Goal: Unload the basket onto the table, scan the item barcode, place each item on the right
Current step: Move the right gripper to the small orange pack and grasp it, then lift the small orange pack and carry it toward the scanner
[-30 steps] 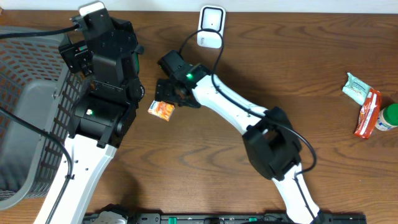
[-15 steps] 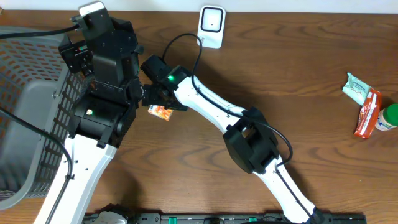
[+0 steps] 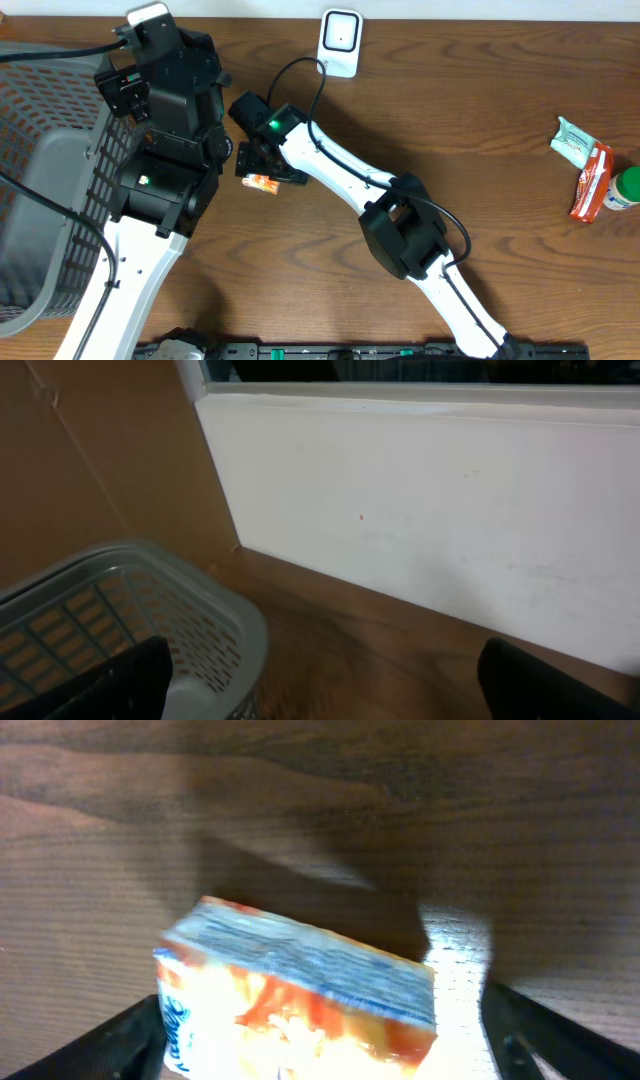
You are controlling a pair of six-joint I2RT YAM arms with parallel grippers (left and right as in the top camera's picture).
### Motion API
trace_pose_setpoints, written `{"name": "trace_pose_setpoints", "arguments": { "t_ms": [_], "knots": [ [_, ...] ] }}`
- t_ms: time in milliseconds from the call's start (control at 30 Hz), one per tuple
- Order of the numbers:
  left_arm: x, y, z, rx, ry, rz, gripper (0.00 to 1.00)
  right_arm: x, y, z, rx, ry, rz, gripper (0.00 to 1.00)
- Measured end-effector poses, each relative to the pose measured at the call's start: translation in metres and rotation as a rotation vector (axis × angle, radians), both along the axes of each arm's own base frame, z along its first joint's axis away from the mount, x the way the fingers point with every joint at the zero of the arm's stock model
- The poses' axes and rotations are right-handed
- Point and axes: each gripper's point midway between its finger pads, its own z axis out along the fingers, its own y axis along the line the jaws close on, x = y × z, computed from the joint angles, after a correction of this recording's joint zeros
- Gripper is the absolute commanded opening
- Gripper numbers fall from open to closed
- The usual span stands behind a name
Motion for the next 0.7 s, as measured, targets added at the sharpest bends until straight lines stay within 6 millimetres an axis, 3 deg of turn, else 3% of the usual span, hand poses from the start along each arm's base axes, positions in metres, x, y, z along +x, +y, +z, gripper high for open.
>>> {"name": "trace_pose_setpoints", "arguments": {
  "t_ms": [67,267,500,700],
  "knots": [
    [0.0,0.0,0.0,0.0,0.0,0.0,0.98,0.0,0.0,0.0,-0.001,0.0,-0.009,0.75],
    [0.0,0.0,0.0,0.0,0.0,0.0,0.98,-0.006,-0.016,-0.004,-0.073,0.021,-0.025,0.75],
    [0.0,0.0,0.0,0.0,0.0,0.0,0.98,-0.024,-0.057,-0.007,-0.236,0.095,0.021,0.7],
    [0.0,0.0,0.0,0.0,0.0,0.0,0.98,-0.014,-0.099,-0.006,-0.309,0.137,0.117,0.69]
  ]
}}
